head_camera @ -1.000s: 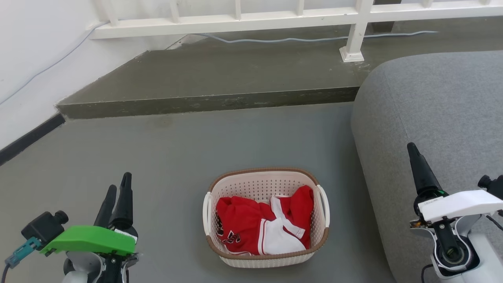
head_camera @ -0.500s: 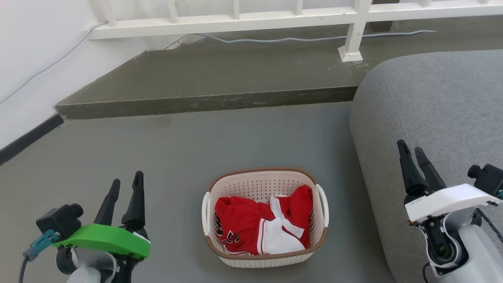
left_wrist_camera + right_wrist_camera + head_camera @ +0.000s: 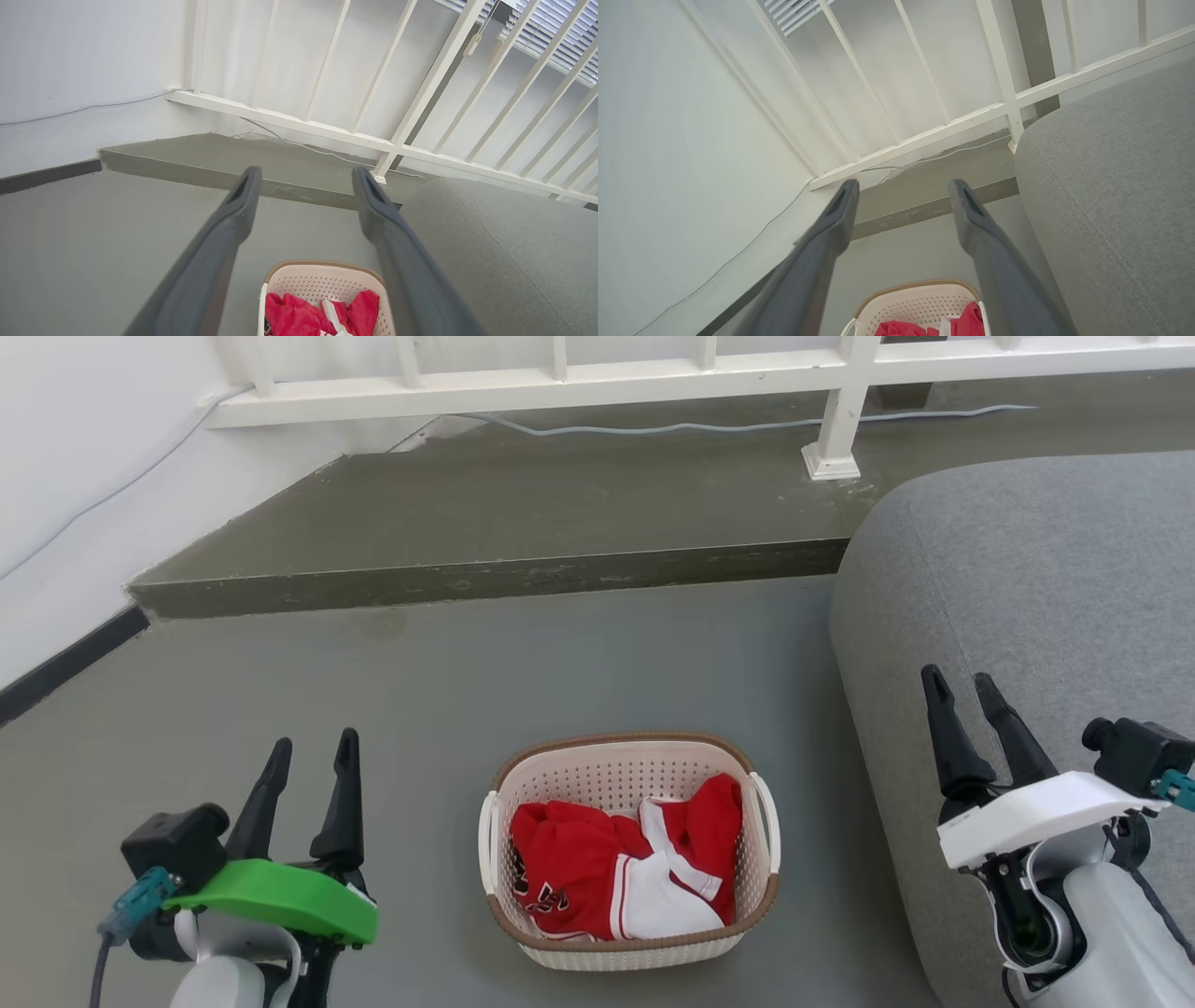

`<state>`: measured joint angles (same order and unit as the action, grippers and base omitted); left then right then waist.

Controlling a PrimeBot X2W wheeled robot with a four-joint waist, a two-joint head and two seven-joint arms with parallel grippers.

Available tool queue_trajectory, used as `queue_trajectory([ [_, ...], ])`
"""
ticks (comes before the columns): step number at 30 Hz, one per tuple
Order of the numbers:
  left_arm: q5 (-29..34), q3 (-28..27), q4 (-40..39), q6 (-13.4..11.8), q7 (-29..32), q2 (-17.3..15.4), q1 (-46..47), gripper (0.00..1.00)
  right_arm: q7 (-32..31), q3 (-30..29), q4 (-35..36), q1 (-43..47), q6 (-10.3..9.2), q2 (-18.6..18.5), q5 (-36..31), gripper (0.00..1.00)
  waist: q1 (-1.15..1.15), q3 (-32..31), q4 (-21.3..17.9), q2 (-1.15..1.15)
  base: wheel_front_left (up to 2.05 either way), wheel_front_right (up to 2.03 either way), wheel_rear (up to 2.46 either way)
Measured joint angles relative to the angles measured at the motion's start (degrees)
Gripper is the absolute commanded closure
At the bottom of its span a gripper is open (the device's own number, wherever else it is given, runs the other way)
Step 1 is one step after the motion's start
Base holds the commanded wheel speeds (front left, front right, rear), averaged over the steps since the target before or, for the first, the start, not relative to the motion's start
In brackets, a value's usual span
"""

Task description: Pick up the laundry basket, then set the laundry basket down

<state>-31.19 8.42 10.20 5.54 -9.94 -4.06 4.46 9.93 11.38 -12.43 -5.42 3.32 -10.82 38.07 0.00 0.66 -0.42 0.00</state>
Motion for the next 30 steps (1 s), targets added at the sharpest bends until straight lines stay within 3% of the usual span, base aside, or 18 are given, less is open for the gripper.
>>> queue_trajectory([
  [22, 15.46, 1.71, -1.58, 0.0, -4.0, 0.83, 1.37, 0.0, 3.77, 2.56, -0.11, -1.15, -0.97, -0.23, -14.38, 0.0, 0.0, 0.21, -0.08, 0.0, 0.0, 0.0, 0.0],
  [30, 17.02, 1.9, -1.7, 0.01, -4.49, 0.99, 1.39, 0.0, 4.35, 2.63, -0.15, -1.18, -0.91, -0.19, -16.44, 0.0, 0.0, 0.36, -0.06, 0.0, 0.0, 0.0, 0.0],
])
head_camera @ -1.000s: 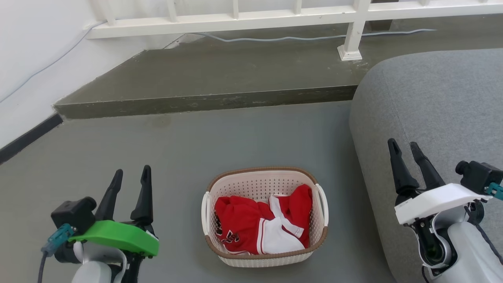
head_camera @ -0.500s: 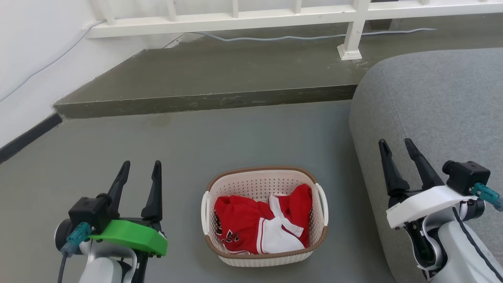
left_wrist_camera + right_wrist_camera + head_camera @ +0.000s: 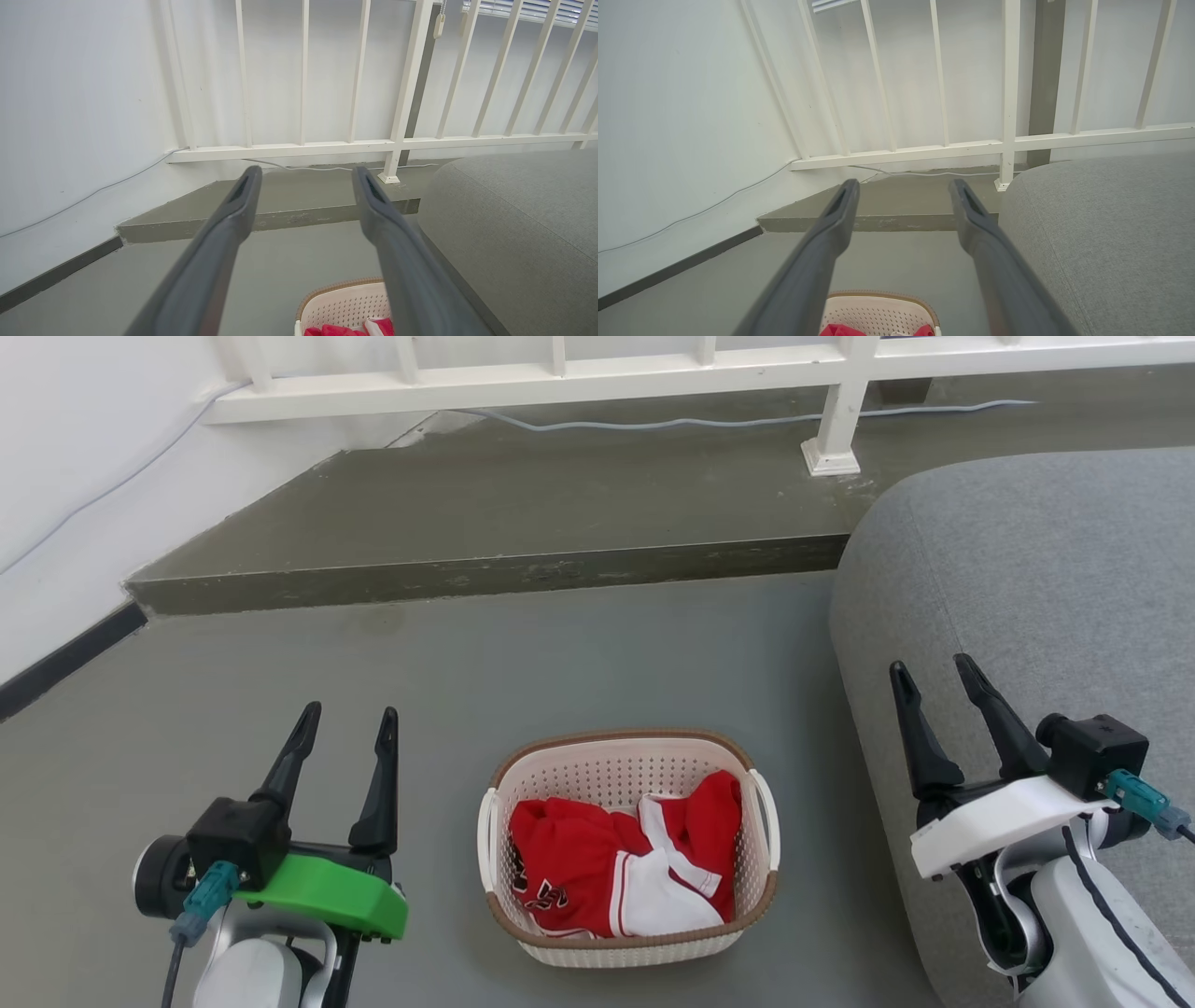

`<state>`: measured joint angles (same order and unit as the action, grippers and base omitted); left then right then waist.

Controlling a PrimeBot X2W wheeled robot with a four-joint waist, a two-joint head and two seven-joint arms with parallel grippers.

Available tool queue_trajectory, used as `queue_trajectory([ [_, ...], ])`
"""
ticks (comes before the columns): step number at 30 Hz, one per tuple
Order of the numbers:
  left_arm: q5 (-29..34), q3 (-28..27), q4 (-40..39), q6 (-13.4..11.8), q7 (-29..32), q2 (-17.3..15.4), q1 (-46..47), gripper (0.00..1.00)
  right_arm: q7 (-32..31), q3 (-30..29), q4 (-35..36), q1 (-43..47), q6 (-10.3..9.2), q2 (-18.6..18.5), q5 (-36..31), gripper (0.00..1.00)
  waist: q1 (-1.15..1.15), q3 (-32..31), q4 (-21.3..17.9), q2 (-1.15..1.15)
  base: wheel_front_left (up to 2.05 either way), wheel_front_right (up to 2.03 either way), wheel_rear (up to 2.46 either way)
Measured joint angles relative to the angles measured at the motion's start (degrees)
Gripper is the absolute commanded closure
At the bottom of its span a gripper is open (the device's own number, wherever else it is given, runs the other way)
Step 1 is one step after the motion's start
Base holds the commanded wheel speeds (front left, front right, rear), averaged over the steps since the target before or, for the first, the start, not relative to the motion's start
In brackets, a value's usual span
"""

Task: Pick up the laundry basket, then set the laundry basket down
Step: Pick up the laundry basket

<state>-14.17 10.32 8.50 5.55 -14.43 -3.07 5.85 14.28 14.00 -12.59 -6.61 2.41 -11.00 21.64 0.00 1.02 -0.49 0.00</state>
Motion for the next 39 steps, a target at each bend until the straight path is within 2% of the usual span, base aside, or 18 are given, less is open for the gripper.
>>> queue_trajectory([
  [20, 0.23, -0.52, -0.01, 0.11, 0.0, 0.23, 0.1, 0.0, 0.01, -1.51, -0.77, -0.03, 0.59, 0.94, -0.12, 0.0, 0.0, 2.3, -0.32, 0.0, 0.0, 0.0, 0.0],
  [31, 0.23, -0.64, -0.11, 0.24, 0.0, 0.4, 3.52, 0.0, 0.04, -2.85, -2.0, -2.36, 0.62, 0.98, -0.07, 0.0, 0.0, 7.44, -0.7, 0.0, 0.0, 0.0, 0.0],
  [39, 0.23, 0.51, 2.55, 0.57, -0.01, 0.53, 7.25, 0.0, 0.05, -2.87, -4.2, -6.31, 1.59, 1.0, 0.1, 0.0, 0.0, 12.74, -0.89, 0.0, 0.0, 0.0, 0.0],
])
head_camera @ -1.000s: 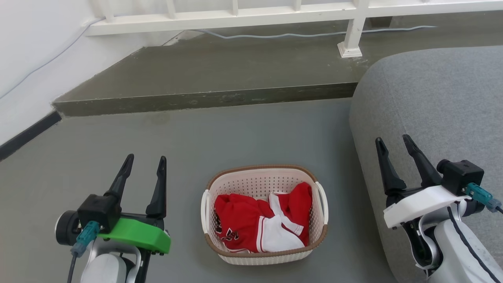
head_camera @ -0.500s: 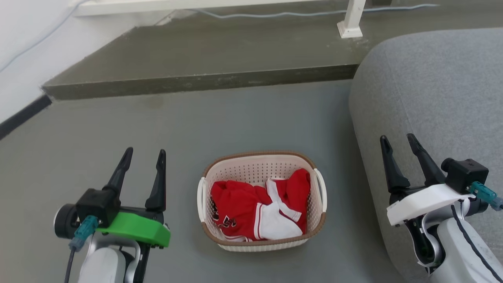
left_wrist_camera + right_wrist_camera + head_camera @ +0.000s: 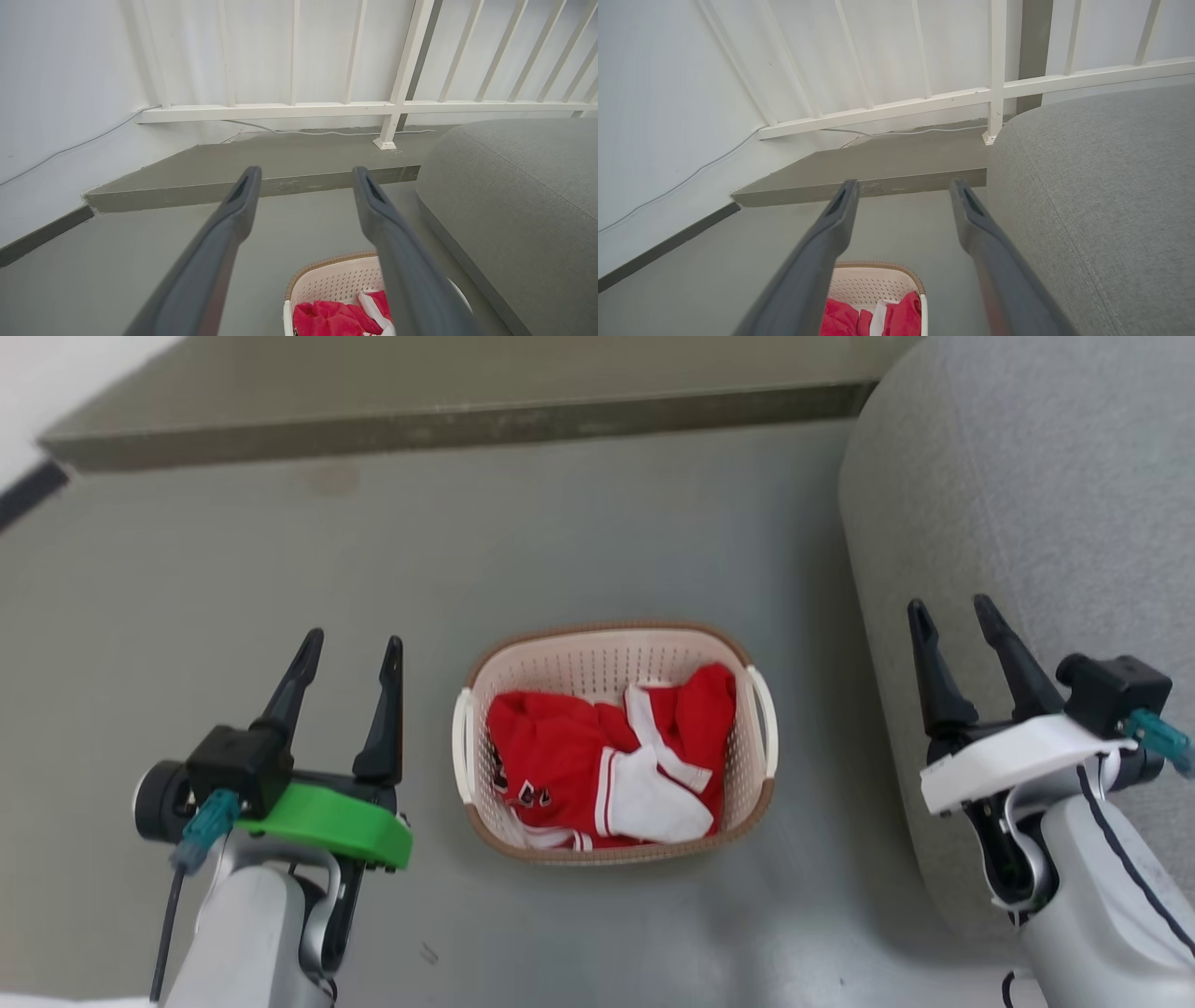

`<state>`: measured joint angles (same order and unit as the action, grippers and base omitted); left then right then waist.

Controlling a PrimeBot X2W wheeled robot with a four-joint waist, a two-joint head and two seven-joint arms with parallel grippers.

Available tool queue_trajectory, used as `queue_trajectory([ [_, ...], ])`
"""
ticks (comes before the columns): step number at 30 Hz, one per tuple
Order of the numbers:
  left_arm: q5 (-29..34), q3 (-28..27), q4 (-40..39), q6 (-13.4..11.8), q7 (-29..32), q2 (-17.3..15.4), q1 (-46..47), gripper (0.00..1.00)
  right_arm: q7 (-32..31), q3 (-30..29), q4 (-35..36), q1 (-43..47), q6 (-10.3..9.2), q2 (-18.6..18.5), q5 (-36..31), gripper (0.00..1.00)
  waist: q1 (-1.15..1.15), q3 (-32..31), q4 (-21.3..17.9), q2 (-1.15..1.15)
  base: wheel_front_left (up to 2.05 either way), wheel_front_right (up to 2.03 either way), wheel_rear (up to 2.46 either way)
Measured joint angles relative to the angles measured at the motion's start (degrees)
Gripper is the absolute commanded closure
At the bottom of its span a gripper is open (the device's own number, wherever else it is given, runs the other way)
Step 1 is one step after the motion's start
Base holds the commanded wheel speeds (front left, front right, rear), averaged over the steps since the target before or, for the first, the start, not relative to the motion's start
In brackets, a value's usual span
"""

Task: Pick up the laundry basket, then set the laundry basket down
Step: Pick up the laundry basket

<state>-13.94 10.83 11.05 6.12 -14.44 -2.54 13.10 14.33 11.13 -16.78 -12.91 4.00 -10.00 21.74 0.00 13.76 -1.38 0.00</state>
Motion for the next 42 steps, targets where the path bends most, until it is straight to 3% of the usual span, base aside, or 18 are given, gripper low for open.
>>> queue_trajectory([
  [42, -2.52, 3.72, 27.05, 0.75, 3.0, 1.12, 28.26, 0.0, -6.01, 2.52, -23.87, -25.82, 1.48, 2.34, 1.48, 0.0, 0.0, 29.66, 1.48, 0.0, 0.0, 0.0, 0.0],
])
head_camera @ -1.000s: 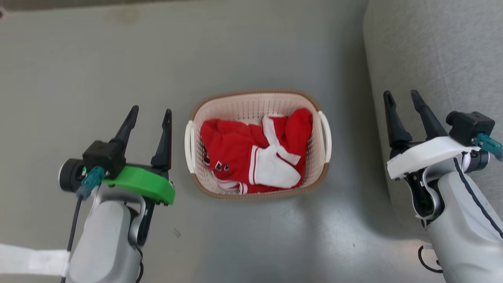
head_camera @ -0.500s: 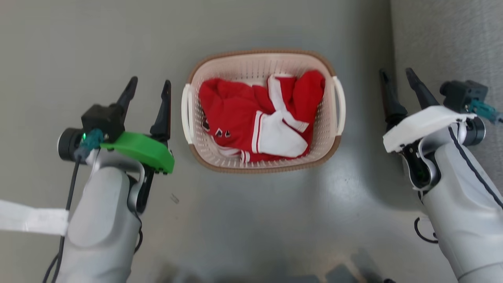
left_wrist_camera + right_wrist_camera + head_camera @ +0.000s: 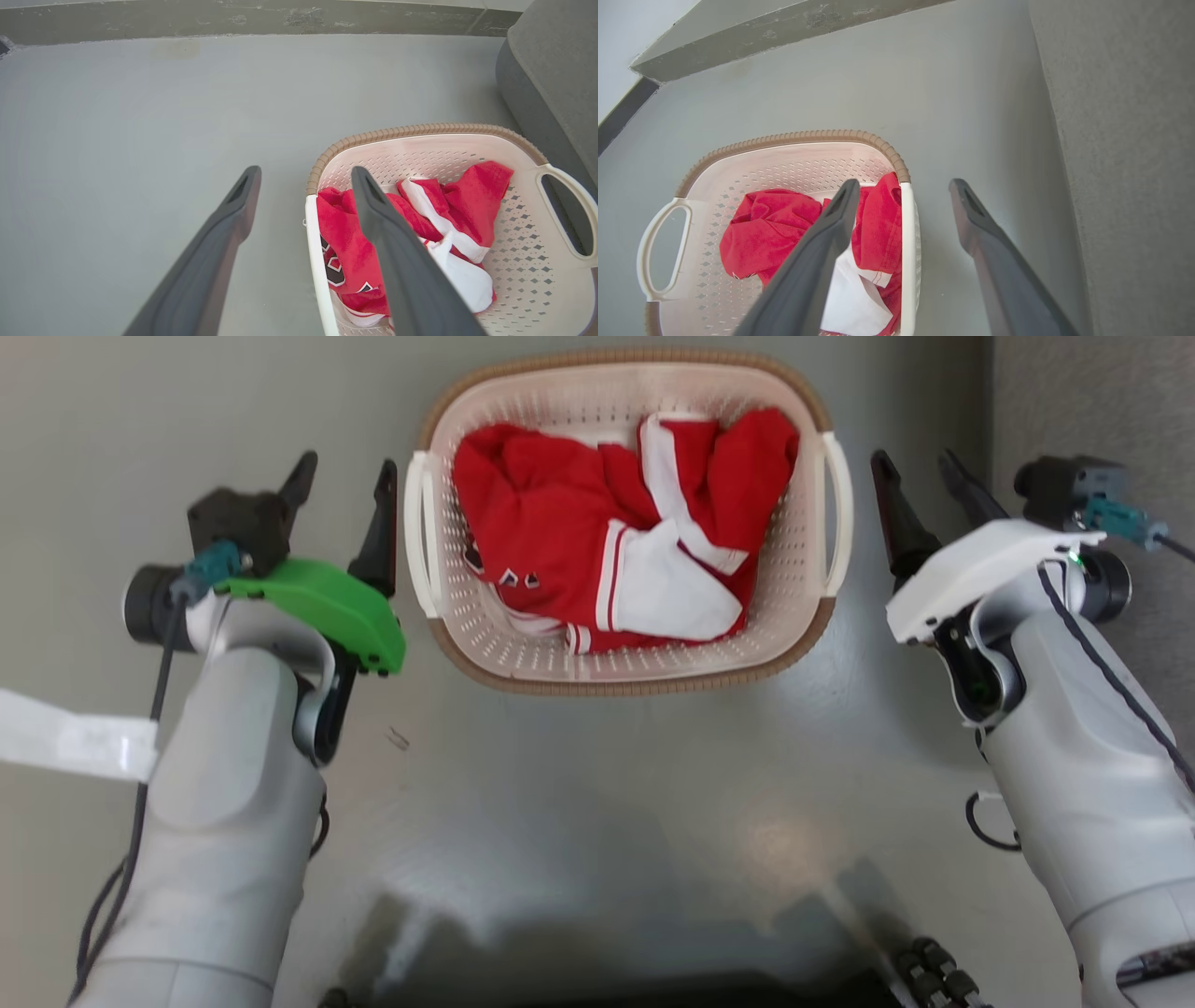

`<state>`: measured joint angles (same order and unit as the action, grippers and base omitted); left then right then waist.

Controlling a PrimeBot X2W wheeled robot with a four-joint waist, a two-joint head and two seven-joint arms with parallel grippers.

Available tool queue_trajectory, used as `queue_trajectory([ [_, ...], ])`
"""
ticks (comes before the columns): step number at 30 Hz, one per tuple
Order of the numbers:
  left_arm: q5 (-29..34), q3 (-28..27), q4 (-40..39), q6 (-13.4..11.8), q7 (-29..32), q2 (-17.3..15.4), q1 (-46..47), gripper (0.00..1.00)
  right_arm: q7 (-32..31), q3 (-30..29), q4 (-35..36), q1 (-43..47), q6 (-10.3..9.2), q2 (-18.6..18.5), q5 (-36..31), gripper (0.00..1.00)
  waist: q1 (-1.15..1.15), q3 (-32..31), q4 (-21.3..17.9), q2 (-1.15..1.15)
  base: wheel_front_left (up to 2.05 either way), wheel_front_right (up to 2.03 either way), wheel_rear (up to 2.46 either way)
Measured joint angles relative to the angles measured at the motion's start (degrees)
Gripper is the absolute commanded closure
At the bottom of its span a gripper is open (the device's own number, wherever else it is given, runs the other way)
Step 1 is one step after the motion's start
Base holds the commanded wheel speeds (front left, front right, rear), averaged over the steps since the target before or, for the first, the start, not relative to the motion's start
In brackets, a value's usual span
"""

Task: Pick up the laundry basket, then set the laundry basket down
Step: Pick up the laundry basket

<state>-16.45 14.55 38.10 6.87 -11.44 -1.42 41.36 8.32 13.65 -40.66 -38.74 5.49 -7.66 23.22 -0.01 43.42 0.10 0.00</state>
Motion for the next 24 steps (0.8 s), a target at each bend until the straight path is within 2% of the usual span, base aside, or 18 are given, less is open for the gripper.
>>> queue_trajectory([
  [11, -1.25, 2.05, 6.68, 0.14, 1.1, 0.13, 7.11, 0.0, -1.05, 1.49, -6.69, -6.44, 0.47, 1.52, -0.02, 0.0, 0.0, 7.39, -0.18, 0.0, 0.0, 0.0, 0.0],
  [24, -5.19, 5.77, 12.3, 0.2, 3.18, 0.2, 10.49, 0.0, -0.21, 2.88, -11.79, -11.24, 0.66, 2.37, -0.01, 0.0, 0.0, 12.21, -0.59, 0.0, 0.0, 0.0, 0.0],
])
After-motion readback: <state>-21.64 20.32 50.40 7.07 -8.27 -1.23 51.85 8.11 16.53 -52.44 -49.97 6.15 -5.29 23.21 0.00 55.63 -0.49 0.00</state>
